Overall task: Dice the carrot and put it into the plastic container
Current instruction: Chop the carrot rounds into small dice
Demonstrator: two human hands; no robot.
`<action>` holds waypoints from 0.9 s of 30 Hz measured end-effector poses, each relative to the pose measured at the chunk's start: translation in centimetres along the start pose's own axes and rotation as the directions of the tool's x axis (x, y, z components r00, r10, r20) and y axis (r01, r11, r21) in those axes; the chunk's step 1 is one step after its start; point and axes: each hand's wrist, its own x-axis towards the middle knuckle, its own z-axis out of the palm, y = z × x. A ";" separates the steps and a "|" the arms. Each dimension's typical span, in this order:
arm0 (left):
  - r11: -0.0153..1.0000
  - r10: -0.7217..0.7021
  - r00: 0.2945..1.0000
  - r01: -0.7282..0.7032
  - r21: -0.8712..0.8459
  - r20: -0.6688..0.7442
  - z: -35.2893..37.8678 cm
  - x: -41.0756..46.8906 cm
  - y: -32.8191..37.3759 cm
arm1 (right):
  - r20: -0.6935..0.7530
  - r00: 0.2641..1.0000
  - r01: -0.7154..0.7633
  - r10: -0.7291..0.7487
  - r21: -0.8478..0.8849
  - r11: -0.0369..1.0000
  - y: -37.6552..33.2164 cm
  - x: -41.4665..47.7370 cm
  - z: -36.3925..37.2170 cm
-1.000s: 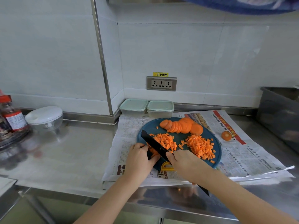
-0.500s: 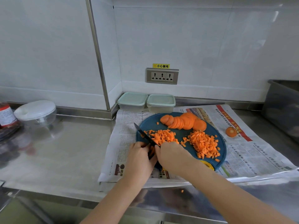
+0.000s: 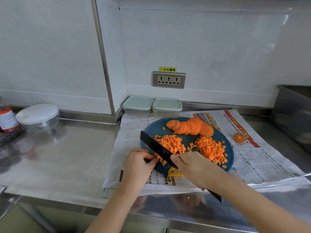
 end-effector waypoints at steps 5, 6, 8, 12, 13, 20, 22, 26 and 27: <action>0.999 0.034 0.999 -0.034 -0.005 0.004 0.1 -0.1 0.3 | 0.000 1.000 -0.014 0.014 -0.064 0.998 0.0 -0.2 1.1; 0.999 0.036 0.999 -0.036 -0.011 0.003 0.1 -0.1 0.4 | -0.006 1.000 -0.009 0.008 -0.083 0.997 -0.2 -0.1 1.2; 0.999 0.035 0.999 -0.035 -0.019 0.008 0.1 -0.1 0.3 | -0.034 0.999 0.000 -0.004 -0.122 0.993 -0.7 0.2 1.5; 0.999 0.045 0.999 -0.044 -0.019 0.016 0.1 0.0 0.0 | -0.072 0.997 -0.008 -0.005 -0.168 0.986 -2.1 1.4 2.1; 0.999 0.042 0.999 -0.041 -0.018 0.016 0.2 0.0 -0.1 | -0.069 0.998 -0.017 0.006 -0.167 0.986 -2.4 1.7 2.1; 1.000 0.025 0.999 -0.026 0.012 0.038 0.1 0.0 -0.2 | 0.182 0.966 -0.225 0.183 0.246 0.943 0.4 2.2 -1.1; 0.998 0.045 0.999 -0.045 0.034 0.006 -0.2 0.4 0.2 | 0.181 0.964 -0.254 0.197 0.385 0.887 1.2 1.7 -2.4; 0.988 -0.069 0.968 0.032 0.151 0.242 0.8 2.8 1.2 | 0.081 0.968 -0.246 0.237 0.491 0.836 2.9 1.4 -4.7; 0.979 -0.106 0.943 0.044 0.197 0.315 1.5 3.5 1.4 | 0.046 0.970 -0.231 0.240 0.491 0.840 3.4 1.4 -5.2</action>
